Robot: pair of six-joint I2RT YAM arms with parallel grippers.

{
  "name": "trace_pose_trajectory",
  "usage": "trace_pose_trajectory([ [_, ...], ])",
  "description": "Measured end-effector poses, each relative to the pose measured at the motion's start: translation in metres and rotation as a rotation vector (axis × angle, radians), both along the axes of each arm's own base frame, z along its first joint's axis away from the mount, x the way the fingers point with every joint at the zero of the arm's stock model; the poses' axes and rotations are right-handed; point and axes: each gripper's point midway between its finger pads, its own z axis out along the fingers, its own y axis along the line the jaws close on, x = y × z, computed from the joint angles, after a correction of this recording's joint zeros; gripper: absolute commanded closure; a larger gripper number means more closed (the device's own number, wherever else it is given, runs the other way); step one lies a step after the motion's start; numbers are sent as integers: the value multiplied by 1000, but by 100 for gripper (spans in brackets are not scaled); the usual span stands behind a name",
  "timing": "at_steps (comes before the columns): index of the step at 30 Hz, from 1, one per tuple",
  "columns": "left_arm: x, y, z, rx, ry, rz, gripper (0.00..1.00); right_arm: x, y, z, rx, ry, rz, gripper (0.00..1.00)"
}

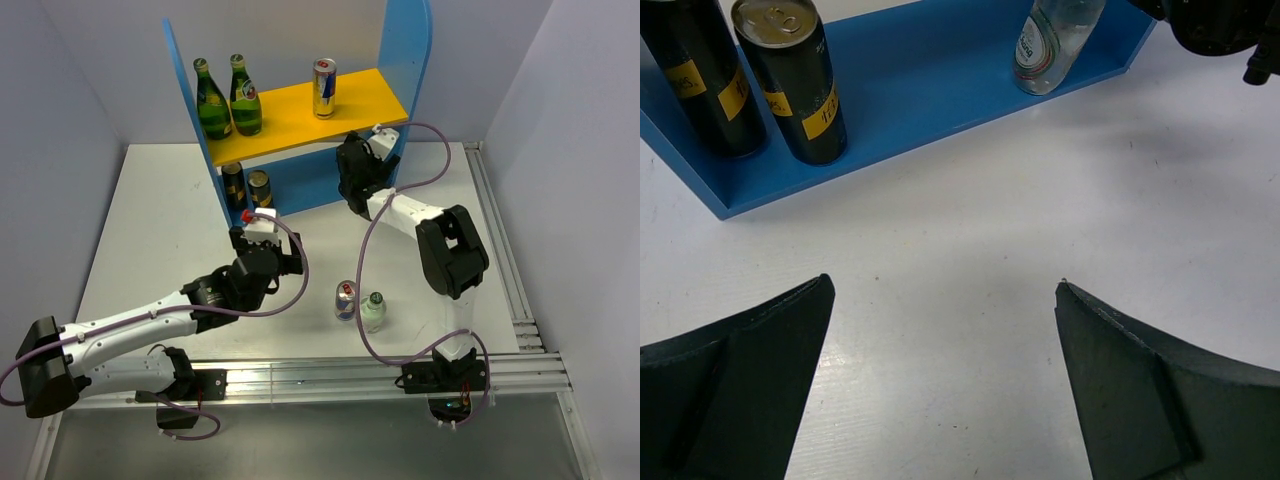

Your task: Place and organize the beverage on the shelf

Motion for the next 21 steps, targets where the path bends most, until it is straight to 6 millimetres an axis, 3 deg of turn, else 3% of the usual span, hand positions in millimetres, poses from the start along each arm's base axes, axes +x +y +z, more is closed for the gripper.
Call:
trace_pose_trajectory([
  [15, 0, 3, -3, 3, 2, 5, 1, -2, 21, -4, 2, -51, 106, 0],
  [21, 0, 4, -3, 4, 2, 6, 1, -5, 42, -7, 1, -72, 228, 0],
])
